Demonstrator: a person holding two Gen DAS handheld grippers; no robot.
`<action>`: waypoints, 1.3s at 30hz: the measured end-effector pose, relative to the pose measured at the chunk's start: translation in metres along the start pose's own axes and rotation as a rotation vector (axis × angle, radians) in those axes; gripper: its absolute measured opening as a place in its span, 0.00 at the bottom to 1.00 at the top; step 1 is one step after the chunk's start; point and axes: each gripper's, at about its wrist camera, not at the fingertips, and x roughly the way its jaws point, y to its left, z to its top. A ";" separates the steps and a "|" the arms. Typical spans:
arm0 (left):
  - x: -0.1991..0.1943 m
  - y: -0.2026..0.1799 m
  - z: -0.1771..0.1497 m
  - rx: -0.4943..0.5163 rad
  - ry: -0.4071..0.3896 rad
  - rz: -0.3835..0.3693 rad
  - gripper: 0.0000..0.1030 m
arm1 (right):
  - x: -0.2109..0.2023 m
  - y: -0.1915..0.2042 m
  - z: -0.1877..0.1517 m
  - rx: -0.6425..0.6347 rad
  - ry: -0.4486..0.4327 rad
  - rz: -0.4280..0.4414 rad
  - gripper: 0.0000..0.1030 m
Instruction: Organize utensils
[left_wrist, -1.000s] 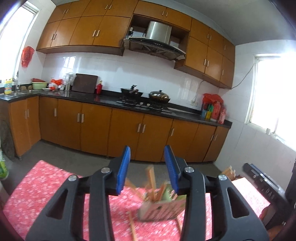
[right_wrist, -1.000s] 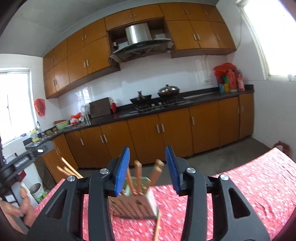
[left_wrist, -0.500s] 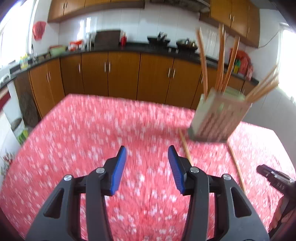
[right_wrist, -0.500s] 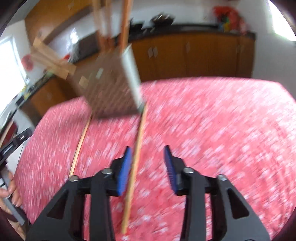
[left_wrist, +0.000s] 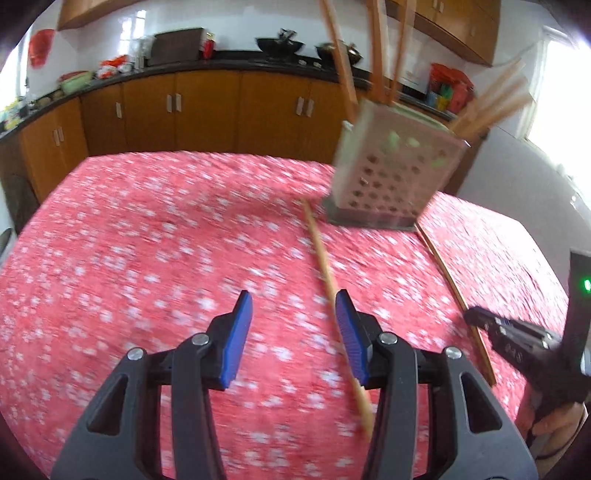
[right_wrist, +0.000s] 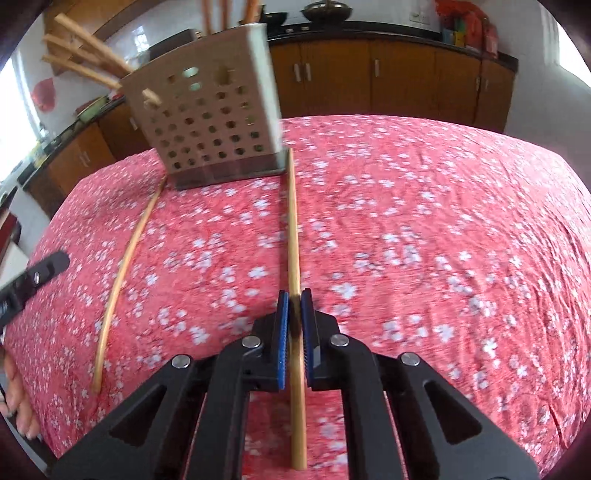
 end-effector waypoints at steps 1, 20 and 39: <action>0.003 -0.006 -0.002 0.008 0.015 -0.014 0.45 | -0.002 -0.006 0.001 0.015 -0.002 -0.009 0.08; 0.050 0.008 0.007 0.007 0.102 0.137 0.08 | 0.013 -0.014 0.013 0.038 -0.018 -0.012 0.08; 0.070 0.045 0.029 -0.027 0.084 0.120 0.21 | 0.031 -0.017 0.033 0.018 -0.033 -0.066 0.09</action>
